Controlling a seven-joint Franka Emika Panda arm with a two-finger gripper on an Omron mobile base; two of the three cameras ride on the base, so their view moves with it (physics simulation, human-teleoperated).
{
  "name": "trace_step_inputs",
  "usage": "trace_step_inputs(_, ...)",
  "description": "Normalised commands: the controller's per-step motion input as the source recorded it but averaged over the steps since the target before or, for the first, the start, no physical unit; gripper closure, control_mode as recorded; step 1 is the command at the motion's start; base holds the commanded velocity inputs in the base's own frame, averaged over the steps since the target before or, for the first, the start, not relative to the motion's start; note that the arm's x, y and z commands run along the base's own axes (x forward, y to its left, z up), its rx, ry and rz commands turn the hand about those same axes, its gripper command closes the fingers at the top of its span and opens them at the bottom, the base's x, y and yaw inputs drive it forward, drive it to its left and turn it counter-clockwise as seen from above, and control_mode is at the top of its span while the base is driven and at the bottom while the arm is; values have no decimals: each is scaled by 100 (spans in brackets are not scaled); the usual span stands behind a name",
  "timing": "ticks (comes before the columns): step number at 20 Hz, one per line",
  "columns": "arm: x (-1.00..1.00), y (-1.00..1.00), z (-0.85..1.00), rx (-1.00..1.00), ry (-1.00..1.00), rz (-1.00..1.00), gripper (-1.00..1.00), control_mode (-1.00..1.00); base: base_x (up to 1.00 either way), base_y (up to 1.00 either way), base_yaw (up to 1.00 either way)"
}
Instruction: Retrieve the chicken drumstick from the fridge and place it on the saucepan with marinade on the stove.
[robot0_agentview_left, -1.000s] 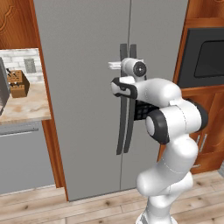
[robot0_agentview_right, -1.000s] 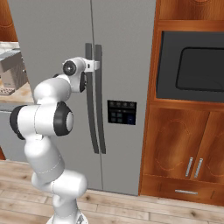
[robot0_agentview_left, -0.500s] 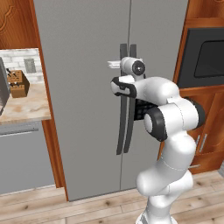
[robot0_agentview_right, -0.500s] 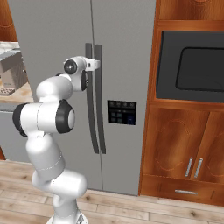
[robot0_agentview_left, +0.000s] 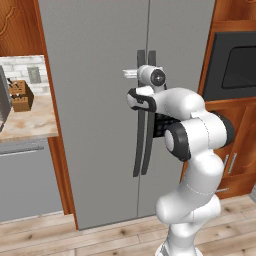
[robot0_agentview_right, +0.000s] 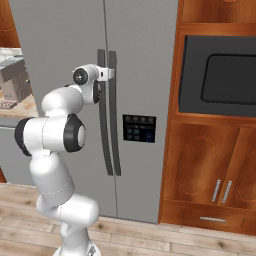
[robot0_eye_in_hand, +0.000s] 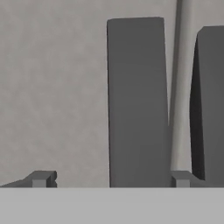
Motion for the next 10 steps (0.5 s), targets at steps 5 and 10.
trace_step_inputs(5, 0, 0, 0, 0, 0, 0, -100, -100, 0, 0, 0)
trace_step_inputs(10, 0, 0, 0, 0, 0, 0, 100, -100, 0, 0, 0)
